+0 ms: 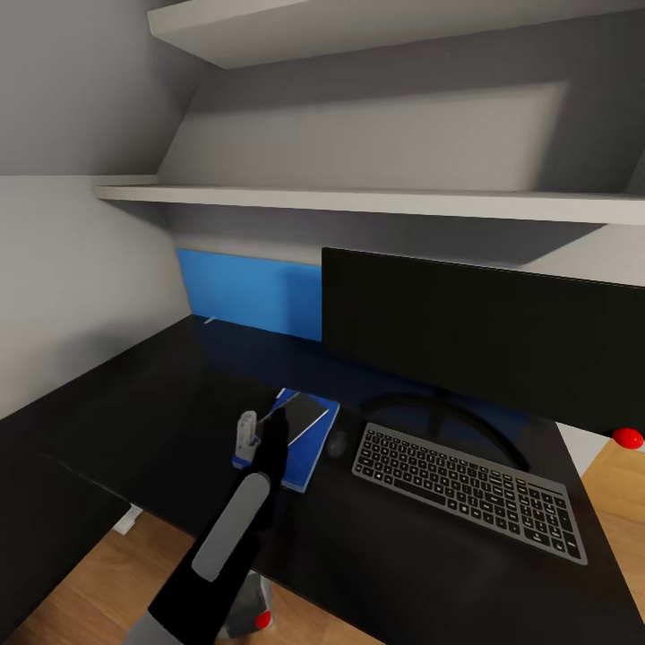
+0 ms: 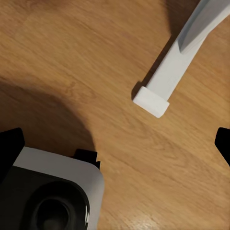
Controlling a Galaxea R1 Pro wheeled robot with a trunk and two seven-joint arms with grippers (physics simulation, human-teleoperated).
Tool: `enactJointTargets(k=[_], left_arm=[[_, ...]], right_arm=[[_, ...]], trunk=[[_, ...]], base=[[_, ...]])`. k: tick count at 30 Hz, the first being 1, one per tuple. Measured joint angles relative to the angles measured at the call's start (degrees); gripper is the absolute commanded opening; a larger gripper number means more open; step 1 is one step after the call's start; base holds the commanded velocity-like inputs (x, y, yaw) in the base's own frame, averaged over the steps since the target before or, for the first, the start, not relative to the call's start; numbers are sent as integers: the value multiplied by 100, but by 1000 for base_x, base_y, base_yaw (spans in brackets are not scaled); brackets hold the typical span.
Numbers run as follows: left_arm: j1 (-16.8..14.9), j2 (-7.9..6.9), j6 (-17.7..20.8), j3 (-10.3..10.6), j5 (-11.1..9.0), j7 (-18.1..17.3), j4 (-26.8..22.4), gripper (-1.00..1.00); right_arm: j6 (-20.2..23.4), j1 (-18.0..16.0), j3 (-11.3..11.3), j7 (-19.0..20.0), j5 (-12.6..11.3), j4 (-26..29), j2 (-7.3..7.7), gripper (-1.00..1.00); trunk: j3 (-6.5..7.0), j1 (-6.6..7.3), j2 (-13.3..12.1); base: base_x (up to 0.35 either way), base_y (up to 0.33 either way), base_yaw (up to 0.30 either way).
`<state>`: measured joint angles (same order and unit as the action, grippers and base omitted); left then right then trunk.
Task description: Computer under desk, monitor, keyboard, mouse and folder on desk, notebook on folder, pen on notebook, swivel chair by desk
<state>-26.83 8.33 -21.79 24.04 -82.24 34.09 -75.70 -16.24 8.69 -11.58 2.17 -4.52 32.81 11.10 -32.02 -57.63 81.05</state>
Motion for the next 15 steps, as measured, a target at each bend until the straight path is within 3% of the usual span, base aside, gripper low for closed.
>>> enactJointTargets(k=[7, 10, 11, 15], left_arm=[[395, -108, 2, 92, 50, 84, -828, 100], [687, -326, 29, 256, 365, 62, -1288, 100], [689, -329, 30, 258, 368, 62, -1291, 100], [857, -750, 64, 541, 719, -22, -1499, 100]], right_arm=[[5, 0, -3, 41, 16, -10, 0, 100], [-4, 0, -10, 50, 23, -23, 2, 100], [-4, 0, -10, 50, 23, -23, 2, 100], [-12, 0, 0, 57, 15, -153, 6, 100]], trunk=[[0, 0, 0], [0, 0, 0], [0, 0, 0], [0, 0, 0]], base=[[0, 0, 0], [0, 0, 0], [0, 0, 0], [0, 0, 0]])
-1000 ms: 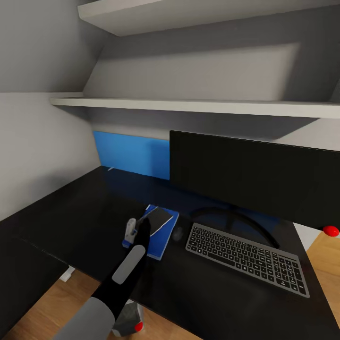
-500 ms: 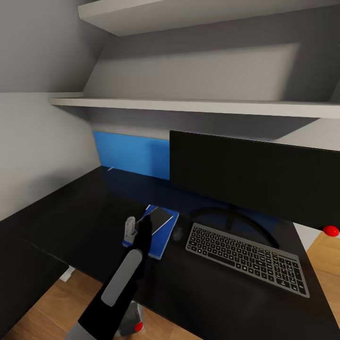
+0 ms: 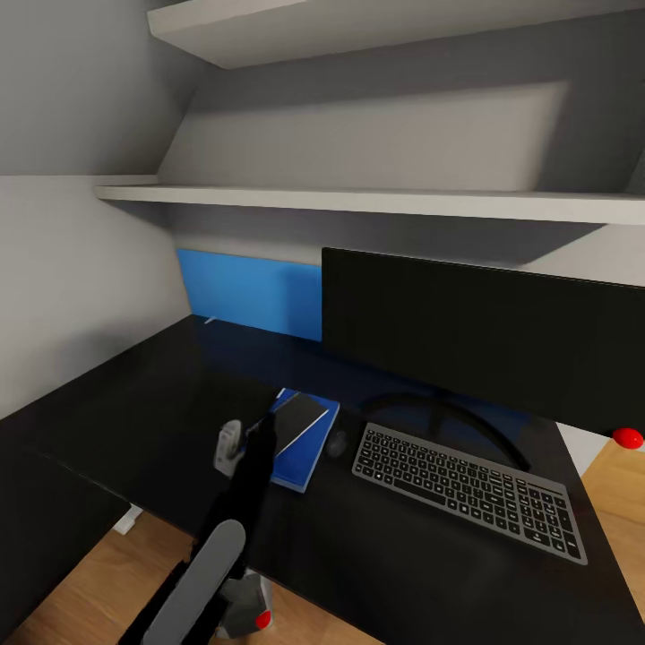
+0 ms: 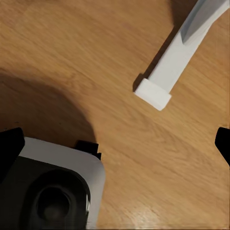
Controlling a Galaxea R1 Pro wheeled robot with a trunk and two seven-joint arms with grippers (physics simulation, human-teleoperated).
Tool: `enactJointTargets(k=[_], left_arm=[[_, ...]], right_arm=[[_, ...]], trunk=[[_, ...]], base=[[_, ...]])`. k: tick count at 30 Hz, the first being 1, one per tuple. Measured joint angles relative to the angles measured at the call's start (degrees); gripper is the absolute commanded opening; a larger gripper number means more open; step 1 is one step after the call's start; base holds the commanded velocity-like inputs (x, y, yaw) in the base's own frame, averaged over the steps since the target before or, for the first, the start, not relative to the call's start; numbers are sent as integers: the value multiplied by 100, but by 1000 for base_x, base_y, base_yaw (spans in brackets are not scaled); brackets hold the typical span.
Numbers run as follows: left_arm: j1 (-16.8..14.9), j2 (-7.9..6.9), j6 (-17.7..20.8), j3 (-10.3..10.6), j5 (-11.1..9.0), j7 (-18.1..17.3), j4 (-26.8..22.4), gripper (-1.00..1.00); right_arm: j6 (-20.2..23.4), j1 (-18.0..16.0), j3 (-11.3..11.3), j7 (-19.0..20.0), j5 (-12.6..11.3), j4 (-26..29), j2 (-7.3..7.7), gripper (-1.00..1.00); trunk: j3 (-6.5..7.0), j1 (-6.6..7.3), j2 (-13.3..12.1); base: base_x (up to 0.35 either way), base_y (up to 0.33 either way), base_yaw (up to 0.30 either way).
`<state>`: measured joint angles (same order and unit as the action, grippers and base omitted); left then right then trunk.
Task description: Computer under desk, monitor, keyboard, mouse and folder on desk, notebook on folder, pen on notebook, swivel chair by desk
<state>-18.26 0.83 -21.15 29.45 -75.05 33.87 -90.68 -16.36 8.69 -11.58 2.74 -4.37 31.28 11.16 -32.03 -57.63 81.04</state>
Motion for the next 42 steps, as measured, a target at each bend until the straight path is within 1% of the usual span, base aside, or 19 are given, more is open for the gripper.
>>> enactJointTargets(k=[1, 2, 4, 7, 10, 16, 18, 19, 20, 22, 24, 25, 28, 30, 33, 34, 37, 40, 42], left_arm=[[26, -110, 0, 60, 45, -51, -28, 100], [67, -298, 4, 146, 135, -178, -70, 100], [95, -445, 10, 201, 200, -307, -97, 100], [132, -570, 19, 247, 256, -396, -121, 100], [173, -675, 35, 283, 316, -379, -135, 100], [240, -889, 130, 309, 355, -398, -143, 100], [260, -941, 199, 315, 361, -500, -144, 100], [277, -960, 224, 317, 364, -616, -144, 100], [404, -1021, 332, 265, 368, -1440, -144, 100], [482, -1057, 370, 197, 334, -1860, -141, 100], [535, -1081, 458, 114, 312, -2109, -139, 100], [593, -1098, 811, -94, 295, -2350, -139, 100], [619, -1084, 1097, -268, 290, -2452, -137, 100], [631, -1102, 1237, -352, 288, -2497, -136, 100], [634, -1107, 1275, -377, 288, -2509, -136, 100], [637, -1114, 1309, -390, 288, -2519, -137, 100], [638, -1117, 1320, -386, 288, -2524, -137, 100], [641, -1118, 1376, -357, 284, -2524, -138, 100], [643, -1116, 1483, -351, 284, -2526, -141, 100]], right_arm=[[-3, 0, 3, 1, -5, -67, 1, 100], [-9, -1, 4, 3, -10, -210, 1, 100], [-14, -4, 6, 5, -15, -339, 2, 100], [-33, -6, 9, 10, -23, -451, 20, 100], [-65, -17, 8, 12, -16, -524, 38, 100], [-87, -30, 7, 11, -16, -563, 32, 100], [-83, -32, 4, 0, -19, -569, 21, 100], [-84, -33, 2, -6, -21, -570, 16, 100], [-90, -35, 4, -16, -19, -567, 3, 100], [-91, -35, 8, -18, -17, -558, 0, 100], [-88, -35, 11, -19, -18, -548, -2, 100], [-63, -36, 15, -21, -24, -526, -5, 100], [-43, -36, 19, -28, -27, -510, -5, 100], [-23, -36, 16, -34, -38, -502, -5, 100], [-17, -36, 17, -35, -45, -503, -6, 100], [-14, -42, 17, -33, -110, -505, -1, 100], [-12, -50, 17, -29, -148, -496, 5, 100], [85, -107, 10, -36, -171, -301, 15, 100], [257, -126, 7, -42, -172, -118, 19, 100]], trunk=[[0, 0, 0], [0, 0, 0], [0, 0, 0], [0, 0, 0], [0, 0, 0], [0, 0, 0], [0, 0, 0], [0, 0, 0], [0, 0, 0], [0, -1, 0], [0, -2, 0], [0, -3, 0], [0, -3, -1], [0, -4, -1], [0, -4, -1], [0, -3, -1], [0, -1, 0], [0, -1, 0], [0, 0, 0]], base=[[0, 0, 0], [0, 0, 0], [0, 0, 0], [0, 0, 0], [0, 0, 0], [0, 0, 0], [0, 0, 0], [-28, 0, 0], [-67, 0, 0], [-138, 0, 0], [-240, 0, 0], [-295, 0, 0], [-315, 0, 0], [-335, 0, 3], [-316, 0, 88], [-217, 0, 208], [-134, 0, 235], [-46, 0, 263], [-26, 0, 270]])
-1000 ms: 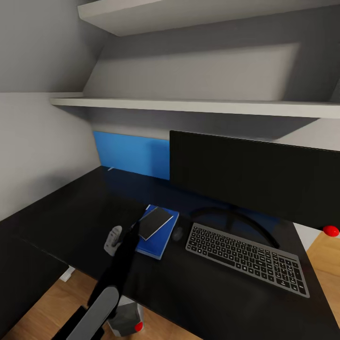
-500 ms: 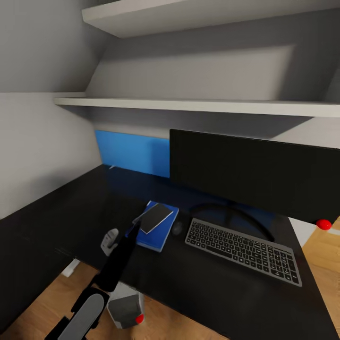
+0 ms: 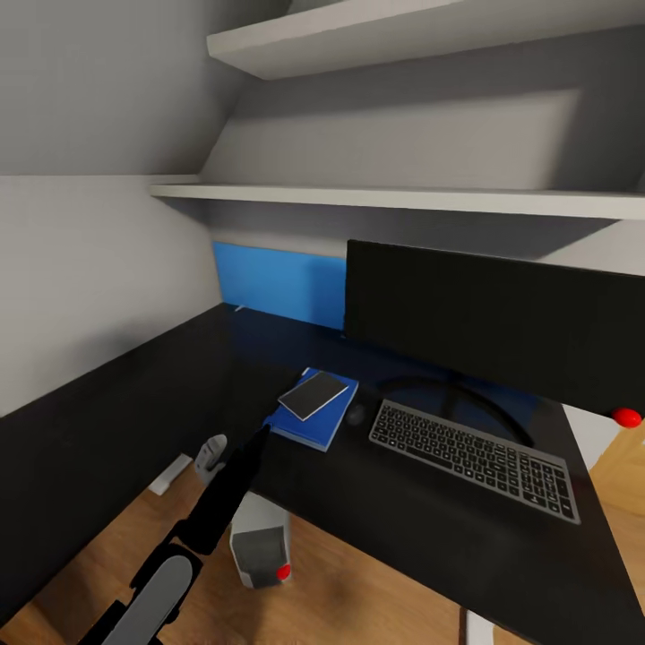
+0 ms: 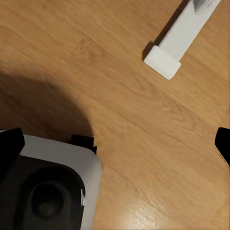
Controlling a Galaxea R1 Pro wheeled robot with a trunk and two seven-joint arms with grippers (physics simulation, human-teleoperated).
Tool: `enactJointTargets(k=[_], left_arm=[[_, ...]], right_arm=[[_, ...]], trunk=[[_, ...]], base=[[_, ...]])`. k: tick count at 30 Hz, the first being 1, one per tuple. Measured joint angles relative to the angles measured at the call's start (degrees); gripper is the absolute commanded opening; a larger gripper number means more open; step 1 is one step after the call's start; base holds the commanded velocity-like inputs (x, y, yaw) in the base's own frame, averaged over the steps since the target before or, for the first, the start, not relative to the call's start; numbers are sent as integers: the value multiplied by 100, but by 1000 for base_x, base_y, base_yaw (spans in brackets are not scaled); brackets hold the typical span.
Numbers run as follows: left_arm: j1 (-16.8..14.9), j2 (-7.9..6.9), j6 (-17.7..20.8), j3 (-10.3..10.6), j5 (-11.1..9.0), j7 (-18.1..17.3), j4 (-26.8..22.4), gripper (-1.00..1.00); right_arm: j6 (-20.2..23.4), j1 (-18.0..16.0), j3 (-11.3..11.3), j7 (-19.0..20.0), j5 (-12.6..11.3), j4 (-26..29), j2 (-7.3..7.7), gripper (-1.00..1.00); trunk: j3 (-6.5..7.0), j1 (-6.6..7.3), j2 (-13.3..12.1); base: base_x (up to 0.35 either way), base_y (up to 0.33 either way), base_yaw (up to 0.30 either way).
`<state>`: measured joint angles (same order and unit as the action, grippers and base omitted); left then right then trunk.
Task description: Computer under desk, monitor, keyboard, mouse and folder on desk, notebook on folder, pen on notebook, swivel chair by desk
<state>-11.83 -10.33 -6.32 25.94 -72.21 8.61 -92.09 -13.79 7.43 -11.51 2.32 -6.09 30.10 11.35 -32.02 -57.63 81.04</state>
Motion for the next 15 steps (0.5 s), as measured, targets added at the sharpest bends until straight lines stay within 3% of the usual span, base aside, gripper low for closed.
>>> enactJointTargets(k=[1, 2, 5, 6, 11, 15], left_arm=[[1, 2, 68, 6, 1, -1, -1, 100], [2, 23, 330, 45, -3, -4, -2, 100], [3, 52, 690, 72, 17, 14, 2, 100], [18, 73, 940, 80, 51, 267, 6, 100], [35, 75, 1142, 194, 76, 773, 6, 100], [35, 71, 1166, 228, 80, 832, 6, 100]], right_arm=[[144, -7, -2, -3, 2, 128, 2, 100], [1086, -17, -6, -5, 13, 819, 22, 100], [2075, 3, -5, 0, 22, 1784, 48, 100], [2617, 7, -7, 2, 29, 2358, 52, 100], [3036, -25, -22, -8, 32, 2780, 4, 100], [3106, -60, -26, -10, 33, 2835, -7, 100]], trunk=[[0, 0, 0], [0, 0, 0], [0, 0, 0], [1, 0, 0], [0, 0, 0], [0, 0, 0]], base=[[-10, 0, 273], [-8, 0, 271], [-3, 0, 267], [-1, 0, 271], [-1, 0, 276], [0, 0, 280]])
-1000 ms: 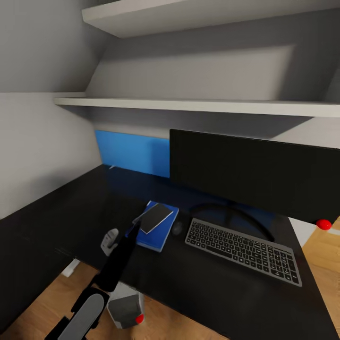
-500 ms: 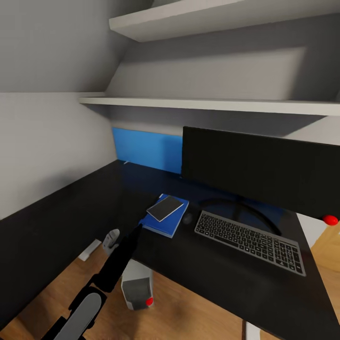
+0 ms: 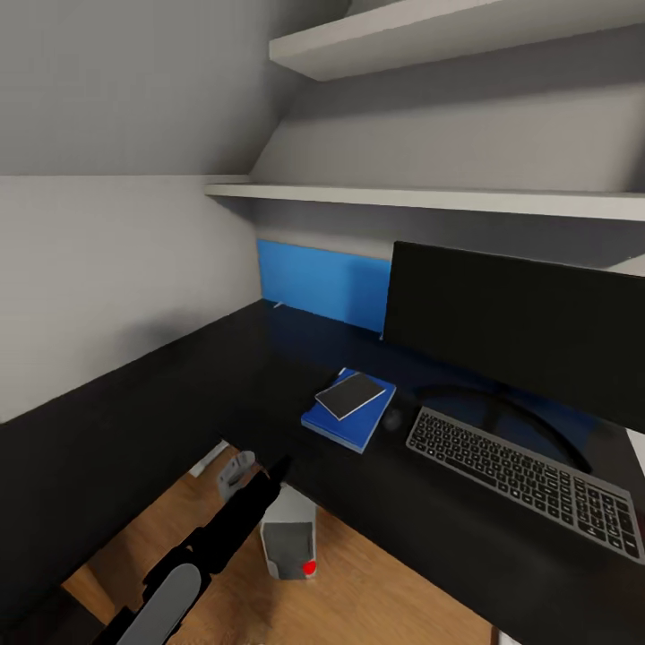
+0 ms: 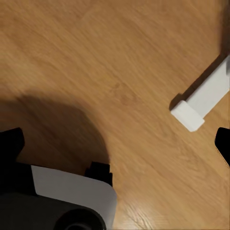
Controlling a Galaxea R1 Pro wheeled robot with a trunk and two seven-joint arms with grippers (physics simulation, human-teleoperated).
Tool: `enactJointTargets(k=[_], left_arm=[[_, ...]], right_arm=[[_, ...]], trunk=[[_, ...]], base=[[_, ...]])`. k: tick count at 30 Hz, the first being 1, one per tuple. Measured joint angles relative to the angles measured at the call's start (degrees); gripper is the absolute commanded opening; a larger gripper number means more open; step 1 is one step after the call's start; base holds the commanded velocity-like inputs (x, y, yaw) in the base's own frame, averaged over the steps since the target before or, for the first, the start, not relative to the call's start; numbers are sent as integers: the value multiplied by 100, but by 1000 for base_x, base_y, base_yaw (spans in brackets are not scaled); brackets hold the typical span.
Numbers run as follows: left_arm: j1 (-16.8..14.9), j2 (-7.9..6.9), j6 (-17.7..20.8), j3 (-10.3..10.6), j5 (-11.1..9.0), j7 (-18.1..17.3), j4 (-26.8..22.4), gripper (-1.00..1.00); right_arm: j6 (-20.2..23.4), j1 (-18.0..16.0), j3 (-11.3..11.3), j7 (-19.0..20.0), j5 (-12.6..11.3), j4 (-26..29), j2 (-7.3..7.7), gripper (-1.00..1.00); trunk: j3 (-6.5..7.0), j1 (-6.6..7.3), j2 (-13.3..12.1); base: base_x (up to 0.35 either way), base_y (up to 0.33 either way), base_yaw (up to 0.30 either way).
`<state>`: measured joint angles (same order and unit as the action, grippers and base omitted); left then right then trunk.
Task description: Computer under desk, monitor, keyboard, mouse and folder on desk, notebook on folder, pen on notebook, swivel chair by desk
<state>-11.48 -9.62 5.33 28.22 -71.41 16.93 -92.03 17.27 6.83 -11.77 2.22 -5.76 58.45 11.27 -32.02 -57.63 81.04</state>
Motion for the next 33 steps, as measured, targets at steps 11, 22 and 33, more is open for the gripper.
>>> enactJointTargets(k=[11, 22, 33], left_arm=[[3, -35, 16, 16, 3, 4, -3, 100], [2, -44, 14, 15, 3, 11, -1, 100], [2, -42, 19, 10, 1, 68, 0, 100]], right_arm=[[46, -123, -11, -214, -3, 29, -15, 100], [86, -255, -20, -316, -14, 31, -23, 100], [514, -617, -27, -331, 3, 30, -353, 100]], trunk=[[0, 0, 0], [0, -3, 0], [0, -4, 0]], base=[[0, 0, 280], [-147, -41, 281], [-316, -82, 281]])
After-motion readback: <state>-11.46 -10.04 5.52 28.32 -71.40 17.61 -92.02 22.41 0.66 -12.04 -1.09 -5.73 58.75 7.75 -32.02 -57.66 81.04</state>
